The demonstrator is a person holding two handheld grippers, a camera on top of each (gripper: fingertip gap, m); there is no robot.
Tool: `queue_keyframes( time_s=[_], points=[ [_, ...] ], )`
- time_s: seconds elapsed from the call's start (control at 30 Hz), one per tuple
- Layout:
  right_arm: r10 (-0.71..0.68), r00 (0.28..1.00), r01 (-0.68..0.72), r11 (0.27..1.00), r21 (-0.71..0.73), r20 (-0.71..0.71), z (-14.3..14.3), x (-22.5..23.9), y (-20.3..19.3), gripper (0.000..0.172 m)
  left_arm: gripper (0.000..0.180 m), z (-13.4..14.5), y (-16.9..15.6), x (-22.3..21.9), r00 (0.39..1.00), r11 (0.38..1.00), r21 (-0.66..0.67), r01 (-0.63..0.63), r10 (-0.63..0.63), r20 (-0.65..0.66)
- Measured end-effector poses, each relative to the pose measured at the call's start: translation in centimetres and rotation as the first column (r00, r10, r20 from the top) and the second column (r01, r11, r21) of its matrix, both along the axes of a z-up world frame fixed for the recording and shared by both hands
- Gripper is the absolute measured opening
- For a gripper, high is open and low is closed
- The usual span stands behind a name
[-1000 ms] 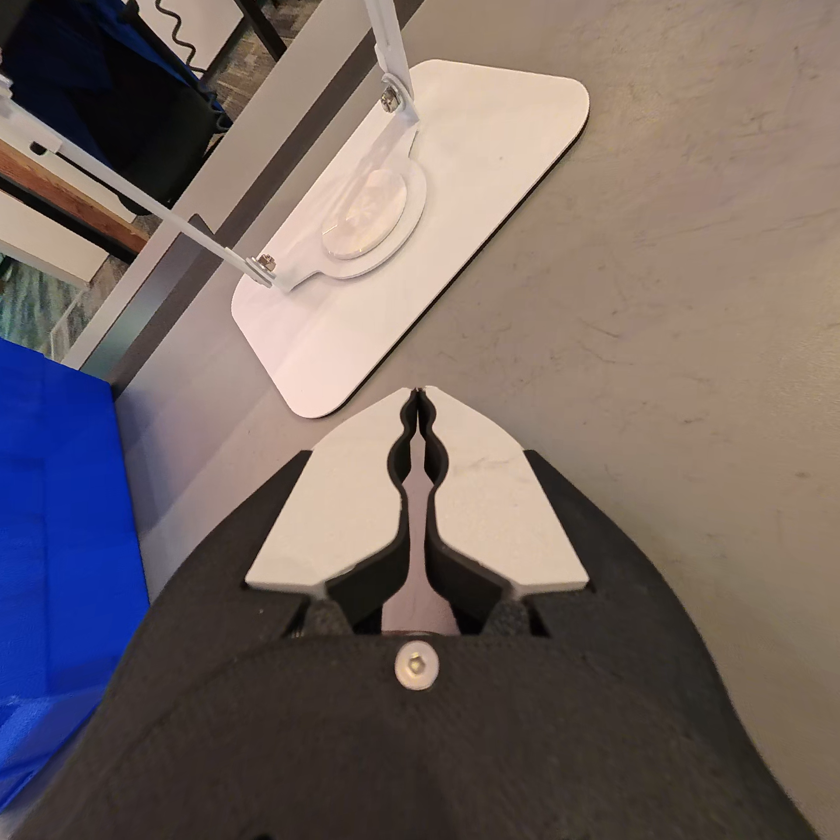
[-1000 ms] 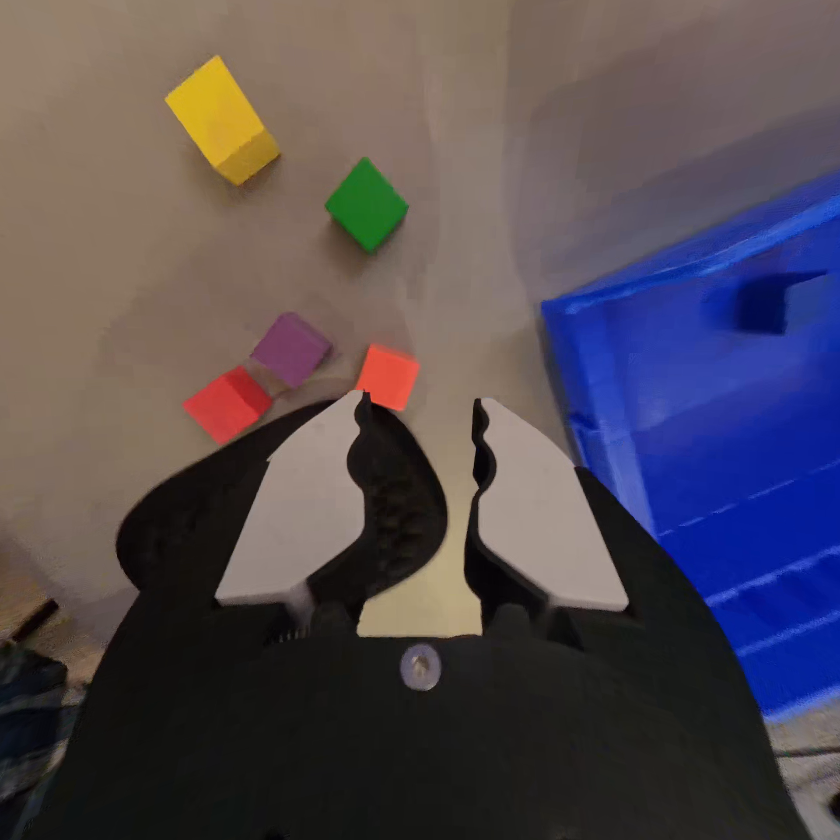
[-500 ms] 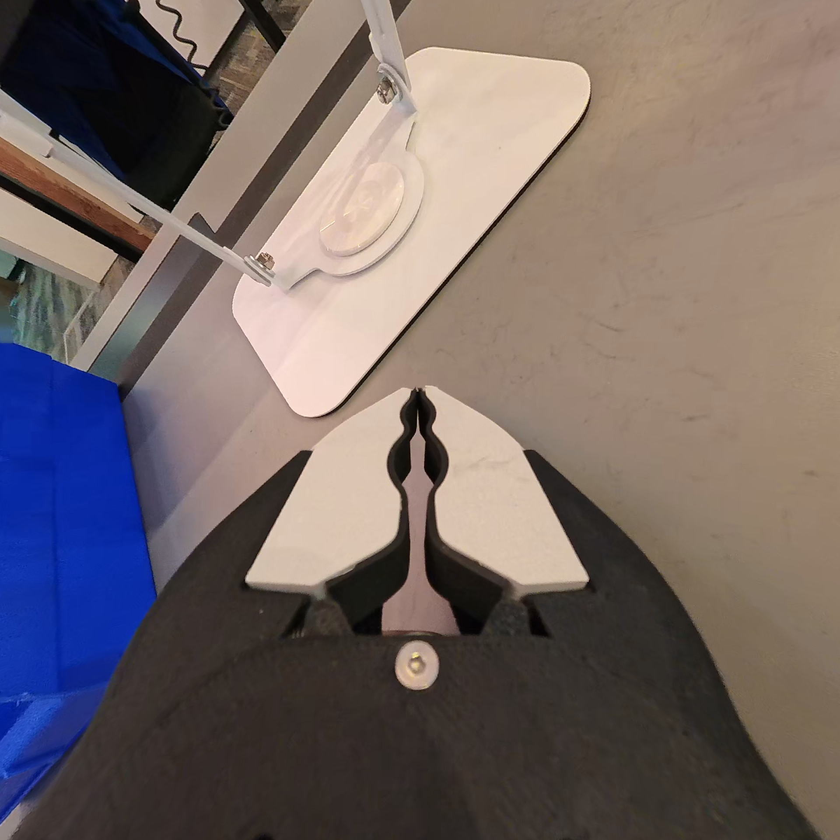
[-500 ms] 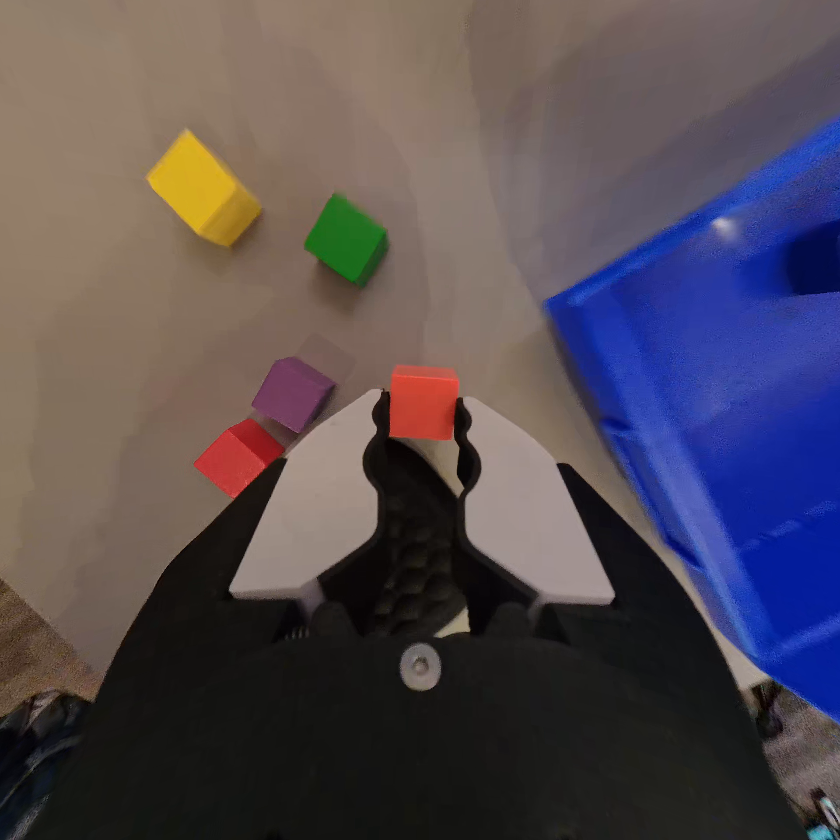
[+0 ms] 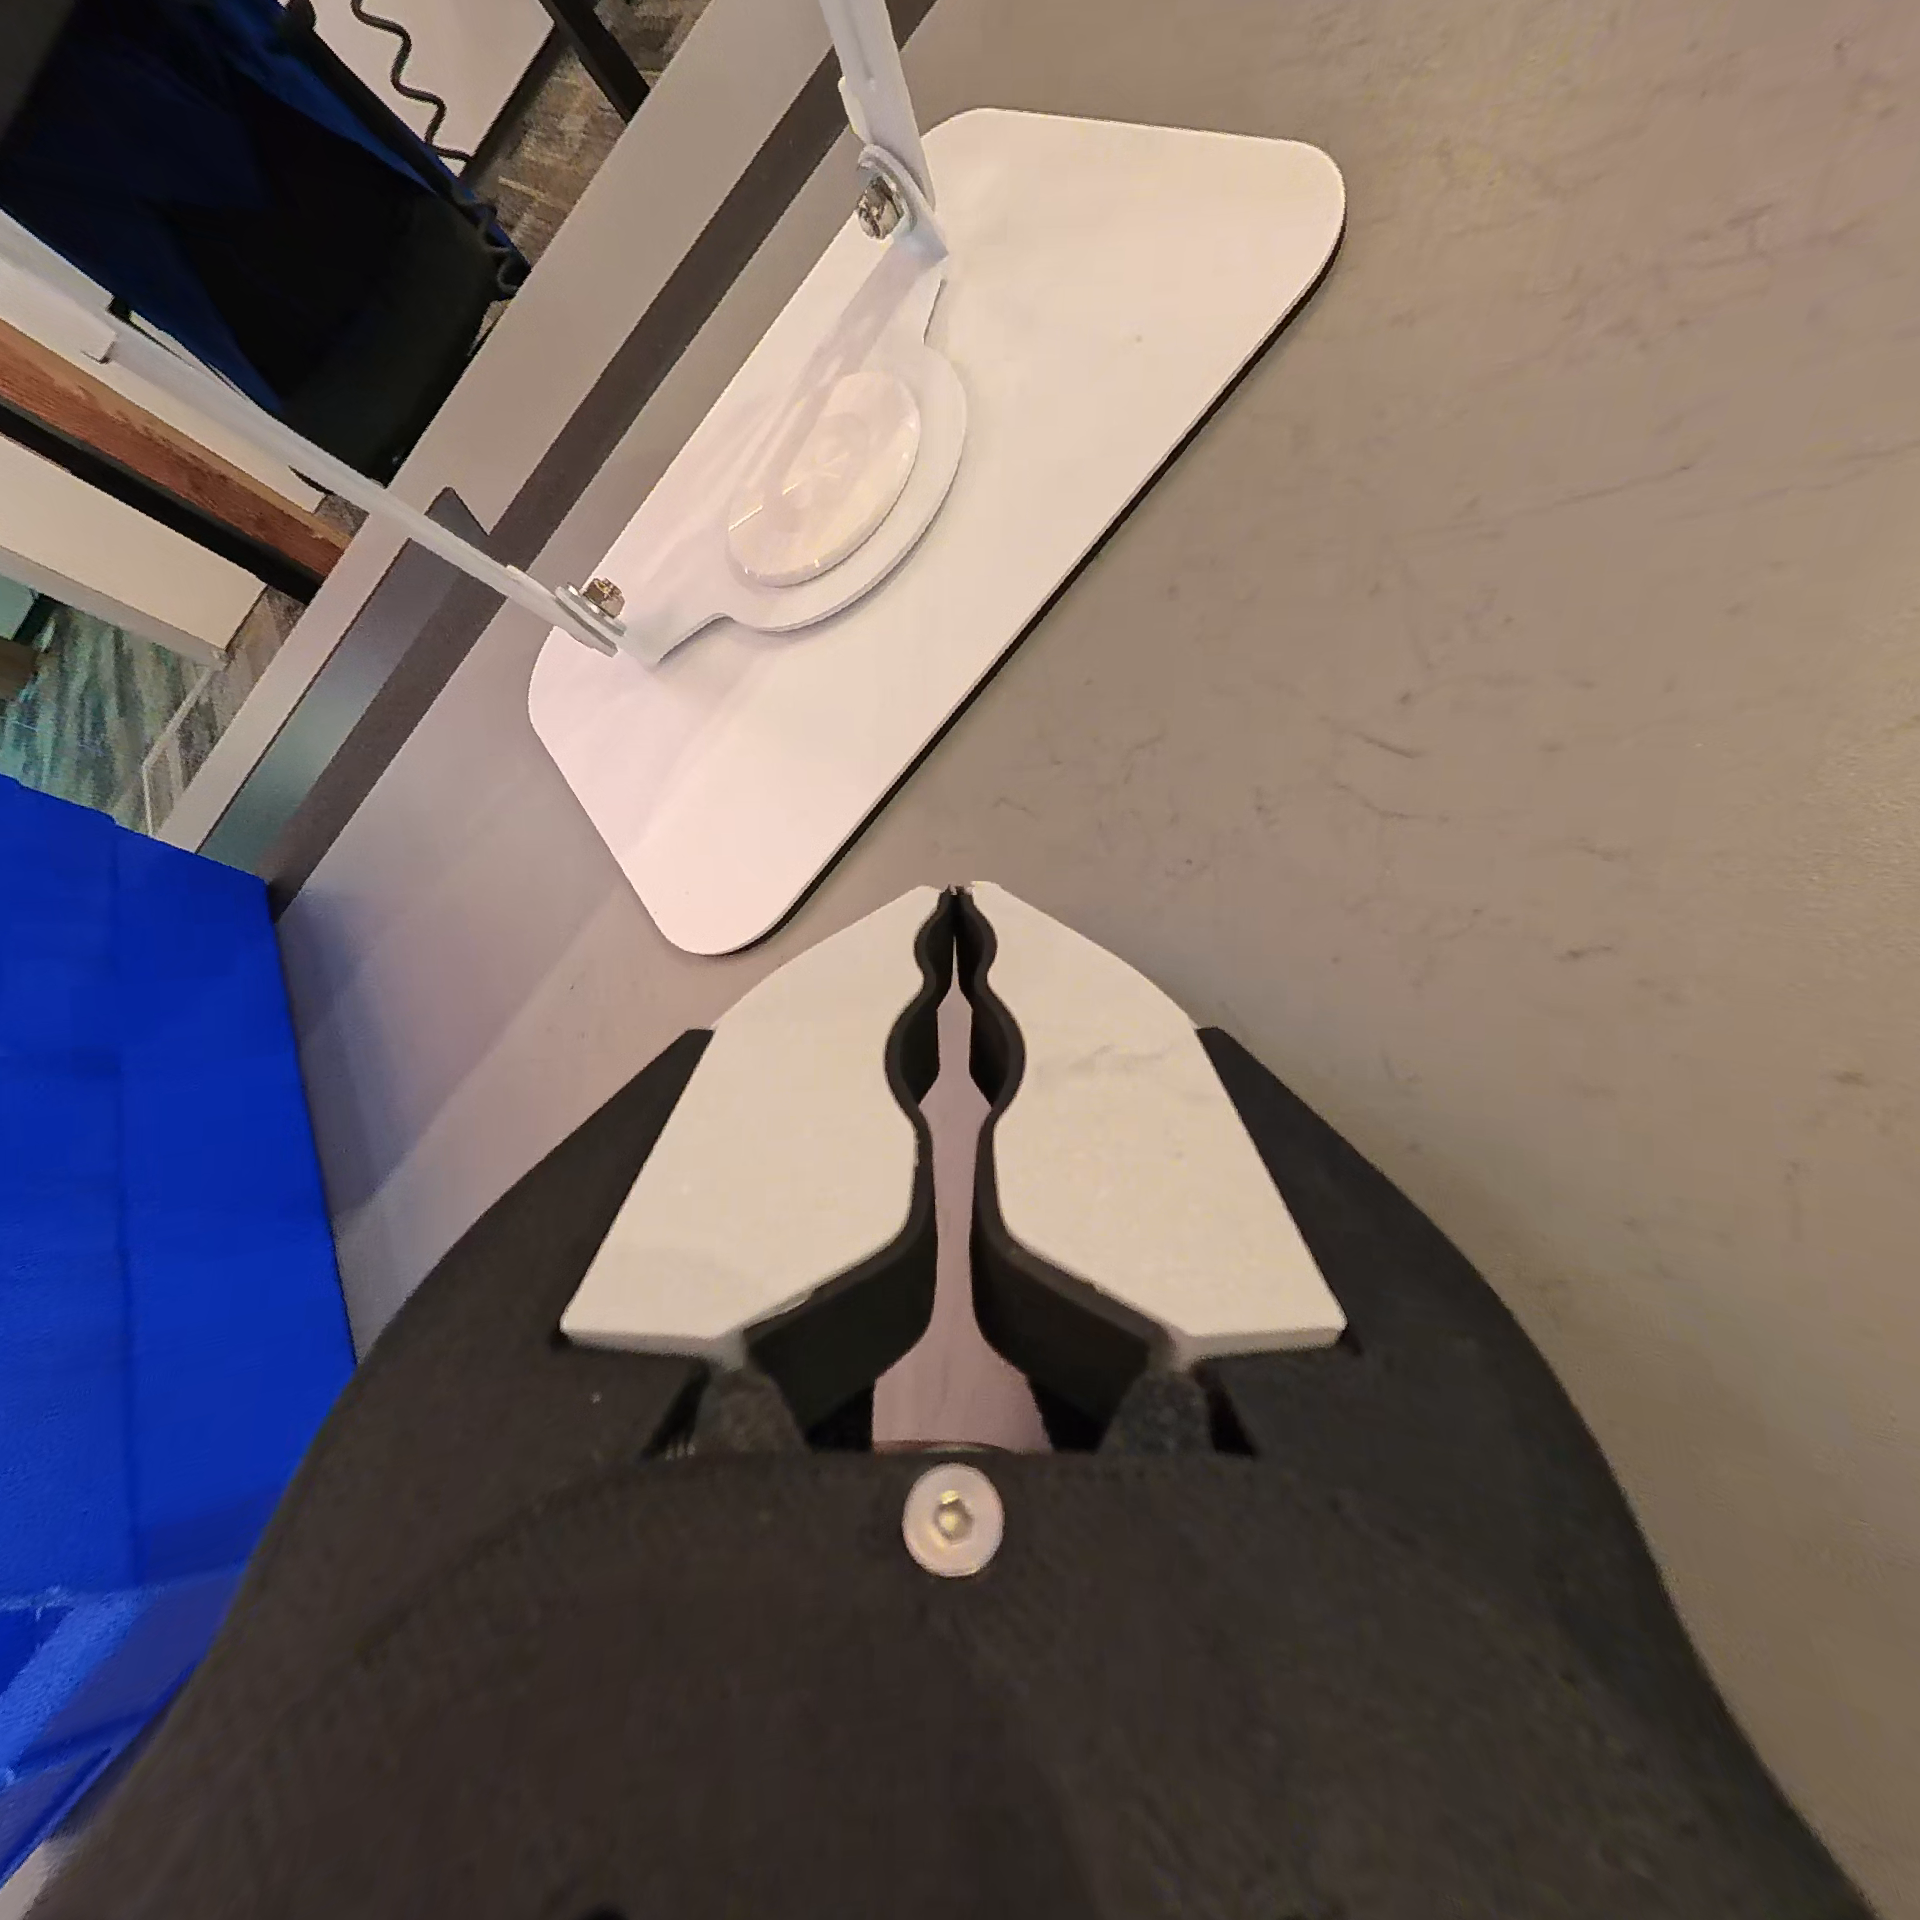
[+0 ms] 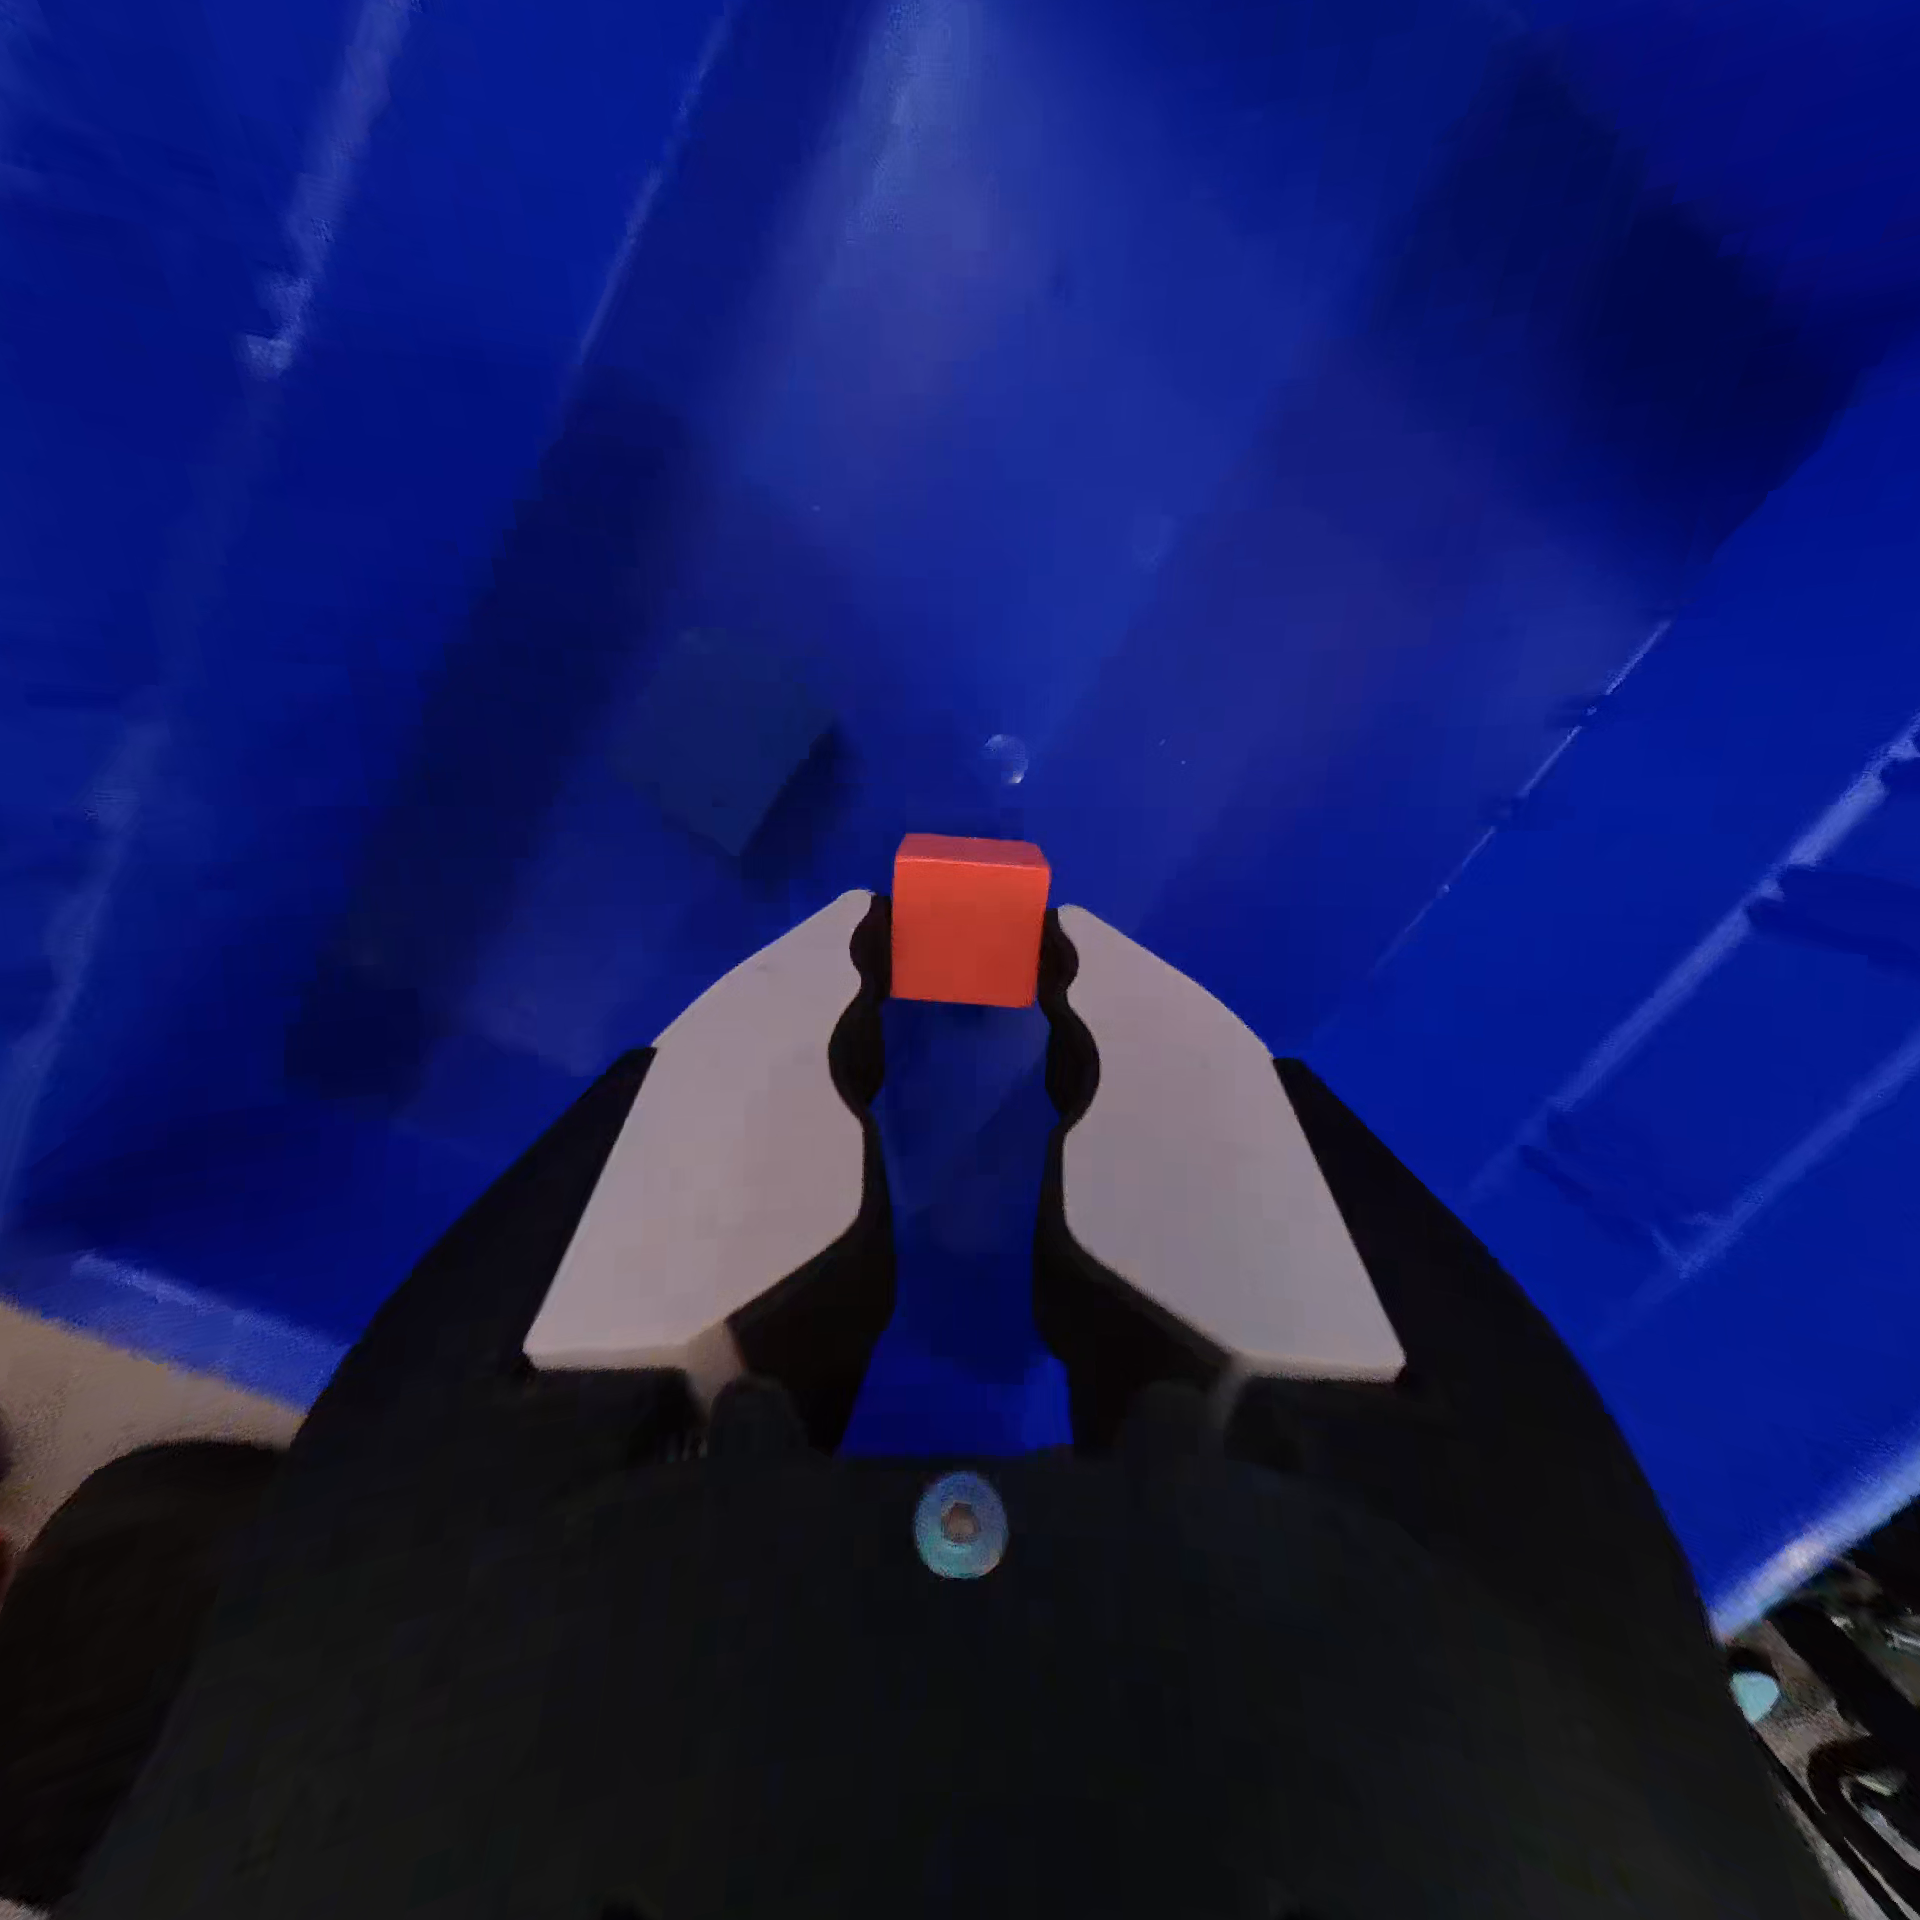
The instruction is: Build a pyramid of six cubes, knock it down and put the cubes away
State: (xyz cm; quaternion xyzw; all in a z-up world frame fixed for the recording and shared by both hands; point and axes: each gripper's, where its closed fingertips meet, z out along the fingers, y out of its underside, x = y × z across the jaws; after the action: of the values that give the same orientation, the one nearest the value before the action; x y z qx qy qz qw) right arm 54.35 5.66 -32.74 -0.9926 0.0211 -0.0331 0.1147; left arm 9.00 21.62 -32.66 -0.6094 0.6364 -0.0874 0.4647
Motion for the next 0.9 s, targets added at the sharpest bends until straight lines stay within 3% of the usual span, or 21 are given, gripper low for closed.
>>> queue_keyframes(
  time_s=[0.03,0.1,0.2,0.3,0.37,0.47,0.53,0.63,0.73,0.9],
  points=[
    [-0.003,1.000,0.004,1.000,-0.011,0.006,-0.5,0.2,0.1,0.029,0.000,0.0,0.0,0.0,1.000,1.000,-0.001,0.001,-0.001,-0.002],
    [-0.016,0.999,0.016,1.000,-0.008,0.043,-0.4,0.7,0.1,0.050,0.000,-0.1,0.0,0.0,1.000,1.000,-0.002,0.002,-0.002,-0.005],
    [0.006,0.993,-0.017,0.996,0.092,0.114,3.4,-0.4,-0.3,0.051,0.000,0.0,0.0,0.0,1.000,1.000,-0.005,0.003,-0.003,-0.001],
    [0.153,0.986,-0.166,0.953,0.254,0.071,8.3,-7.1,-0.8,0.040,0.000,0.0,0.0,0.0,1.000,1.000,-0.011,0.003,-0.003,-0.001],
    [0.311,0.950,-0.307,0.908,0.286,0.030,9.2,-13.3,-1.7,0.039,0.000,-0.1,0.0,0.0,1.000,1.000,-0.014,0.002,-0.002,-0.004],
    [0.558,0.830,-0.544,0.806,0.231,0.008,7.1,-20.7,-3.4,0.035,0.000,-0.1,0.0,0.0,1.000,1.000,-0.011,0.004,-0.004,-0.006],
    [0.651,0.759,-0.644,0.749,0.154,0.007,4.6,-22.8,-4.1,0.039,0.000,-0.1,-0.1,0.0,1.000,1.000,-0.008,0.005,-0.005,-0.005],
    [0.751,0.660,-0.749,0.659,0.071,-0.021,1.6,-24.3,-4.6,0.041,0.000,-0.1,-0.1,0.0,1.000,1.000,-0.003,0.007,-0.007,-0.005],
    [0.833,0.553,-0.833,0.553,0.034,0.008,0.3,-24.9,-4.2,0.040,0.000,-0.2,-0.1,0.1,1.000,1.000,0.000,0.010,-0.010,-0.011],
    [0.883,0.467,-0.884,0.466,-0.030,-0.056,-0.8,-24.9,-4.6,0.028,0.000,-0.2,-0.1,0.1,1.000,1.000,-0.002,0.011,-0.011,-0.016]
  ],
)
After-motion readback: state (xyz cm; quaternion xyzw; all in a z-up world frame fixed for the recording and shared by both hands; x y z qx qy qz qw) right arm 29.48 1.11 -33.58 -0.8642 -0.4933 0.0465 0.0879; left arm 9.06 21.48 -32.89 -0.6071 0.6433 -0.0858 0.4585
